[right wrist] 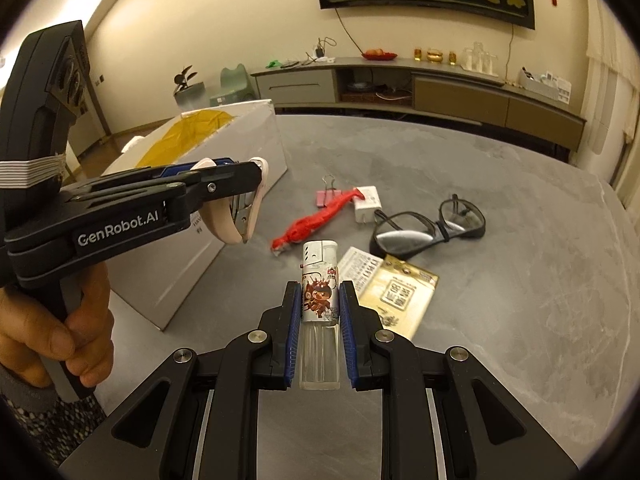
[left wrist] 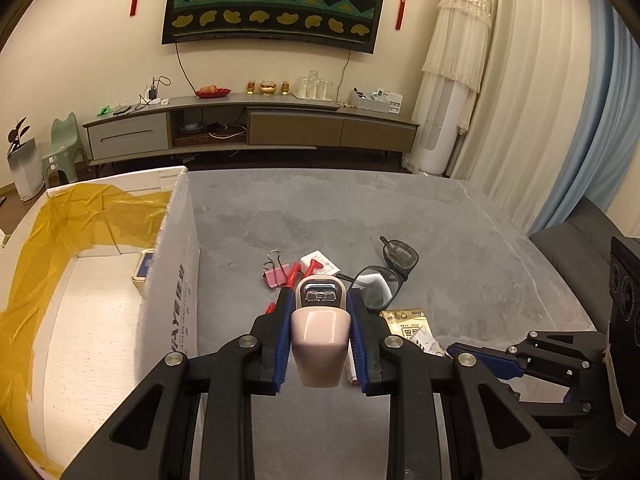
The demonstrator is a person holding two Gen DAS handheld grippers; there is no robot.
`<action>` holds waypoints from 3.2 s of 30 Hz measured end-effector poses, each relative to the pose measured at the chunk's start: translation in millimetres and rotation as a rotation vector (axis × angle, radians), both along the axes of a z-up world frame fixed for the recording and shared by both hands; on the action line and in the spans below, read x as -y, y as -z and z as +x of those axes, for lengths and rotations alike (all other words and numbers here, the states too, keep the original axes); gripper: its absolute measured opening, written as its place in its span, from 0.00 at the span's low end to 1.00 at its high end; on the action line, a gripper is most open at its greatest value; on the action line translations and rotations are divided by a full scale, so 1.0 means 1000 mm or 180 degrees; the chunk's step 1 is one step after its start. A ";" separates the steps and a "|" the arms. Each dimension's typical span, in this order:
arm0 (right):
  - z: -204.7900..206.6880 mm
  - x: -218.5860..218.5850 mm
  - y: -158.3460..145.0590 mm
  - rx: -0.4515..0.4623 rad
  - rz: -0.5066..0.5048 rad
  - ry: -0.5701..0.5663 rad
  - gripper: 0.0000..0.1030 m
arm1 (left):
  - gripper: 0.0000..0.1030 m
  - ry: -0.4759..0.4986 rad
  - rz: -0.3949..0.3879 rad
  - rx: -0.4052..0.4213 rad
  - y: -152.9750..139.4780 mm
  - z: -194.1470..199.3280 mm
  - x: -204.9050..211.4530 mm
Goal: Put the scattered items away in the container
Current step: 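Carry the pink stapler and lighter over the yellow-lined box with both grippers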
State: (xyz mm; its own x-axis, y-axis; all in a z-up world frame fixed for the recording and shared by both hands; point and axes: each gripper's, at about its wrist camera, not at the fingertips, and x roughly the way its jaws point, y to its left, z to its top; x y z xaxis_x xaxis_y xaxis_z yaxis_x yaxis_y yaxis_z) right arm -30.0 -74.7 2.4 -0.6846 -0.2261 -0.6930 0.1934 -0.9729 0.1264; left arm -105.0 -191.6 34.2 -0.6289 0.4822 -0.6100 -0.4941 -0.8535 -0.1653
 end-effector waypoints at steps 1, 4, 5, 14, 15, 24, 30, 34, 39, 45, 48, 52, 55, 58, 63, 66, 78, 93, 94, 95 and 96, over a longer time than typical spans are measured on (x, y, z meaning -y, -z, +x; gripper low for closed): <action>-0.001 0.002 -0.002 -0.0009 -0.0002 -0.0007 0.20 | 0.26 -0.0005 0.0011 -0.0006 -0.002 0.000 0.003; -0.003 0.010 -0.006 -0.0031 -0.0015 -0.0025 0.20 | 0.26 -0.0030 0.0053 -0.0026 -0.008 0.002 0.013; -0.004 0.013 -0.007 -0.0037 -0.0025 -0.0039 0.20 | 0.26 -0.0037 0.0069 -0.0034 -0.010 0.003 0.016; -0.012 0.043 -0.019 -0.0096 -0.0059 -0.0136 0.20 | 0.26 -0.0120 0.0191 -0.0129 -0.030 0.010 0.045; -0.012 0.046 -0.020 -0.0102 -0.0063 -0.0148 0.20 | 0.26 -0.0133 0.0204 -0.0137 -0.031 0.010 0.049; -0.019 0.075 -0.037 -0.0136 -0.0283 -0.0291 0.20 | 0.26 -0.0267 0.0301 -0.0182 -0.044 0.010 0.083; -0.025 0.089 -0.045 -0.0110 -0.0475 -0.0361 0.20 | 0.26 -0.0333 0.0346 -0.0210 -0.050 0.011 0.103; -0.025 0.100 -0.050 -0.0145 -0.0467 -0.0388 0.20 | 0.26 -0.0364 0.0380 -0.0239 -0.054 0.013 0.114; -0.025 0.114 -0.054 -0.0190 -0.0432 -0.0428 0.20 | 0.26 -0.0425 0.0432 -0.0271 -0.060 0.013 0.129; -0.025 0.135 -0.058 -0.0255 -0.0369 -0.0514 0.20 | 0.26 -0.0512 0.0477 -0.0289 -0.065 0.010 0.147; -0.028 0.148 -0.058 -0.0273 -0.0321 -0.0557 0.20 | 0.26 -0.0543 0.0488 -0.0304 -0.069 0.009 0.154; -0.030 0.160 -0.061 -0.0304 -0.0297 -0.0593 0.20 | 0.26 -0.0572 0.0506 -0.0333 -0.074 0.008 0.166; -0.031 0.169 -0.065 -0.0361 -0.0241 -0.0612 0.20 | 0.26 -0.0608 0.0509 -0.0318 -0.075 0.004 0.175; -0.031 0.178 -0.066 -0.0402 -0.0188 -0.0634 0.20 | 0.26 -0.0640 0.0521 -0.0274 -0.075 -0.002 0.182; -0.037 0.193 -0.068 -0.0437 -0.0124 -0.0679 0.20 | 0.26 -0.0701 0.0542 -0.0221 -0.076 -0.012 0.193; -0.041 0.202 -0.072 -0.0457 -0.0089 -0.0714 0.20 | 0.26 -0.0766 0.0559 -0.0152 -0.073 -0.023 0.200; -0.075 0.233 -0.090 -0.0487 0.0146 -0.0822 0.20 | 0.26 -0.0989 0.0586 0.0074 -0.060 -0.076 0.216; -0.137 0.233 -0.092 -0.0131 -0.0045 -0.0807 0.20 | 0.26 -0.1328 0.0403 0.0105 -0.048 -0.118 0.233; -0.144 0.232 -0.091 -0.0084 -0.0067 -0.0795 0.20 | 0.26 -0.1331 0.0408 0.0102 -0.048 -0.120 0.233; -0.149 0.232 -0.090 -0.0045 -0.0085 -0.0787 0.20 | 0.26 -0.1333 0.0415 0.0104 -0.048 -0.121 0.233; -0.154 0.231 -0.089 -0.0017 -0.0100 -0.0774 0.20 | 0.26 -0.1338 0.0421 0.0108 -0.047 -0.121 0.233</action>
State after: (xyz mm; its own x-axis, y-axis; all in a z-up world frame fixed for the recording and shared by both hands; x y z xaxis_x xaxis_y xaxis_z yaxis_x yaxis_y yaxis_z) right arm -183.8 -305.7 91.8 -0.6111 -0.4061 -0.6795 0.4222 -0.8933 0.1541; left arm -226.3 -424.3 81.3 -0.7678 0.2641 -0.5838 -0.1010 -0.9496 -0.2968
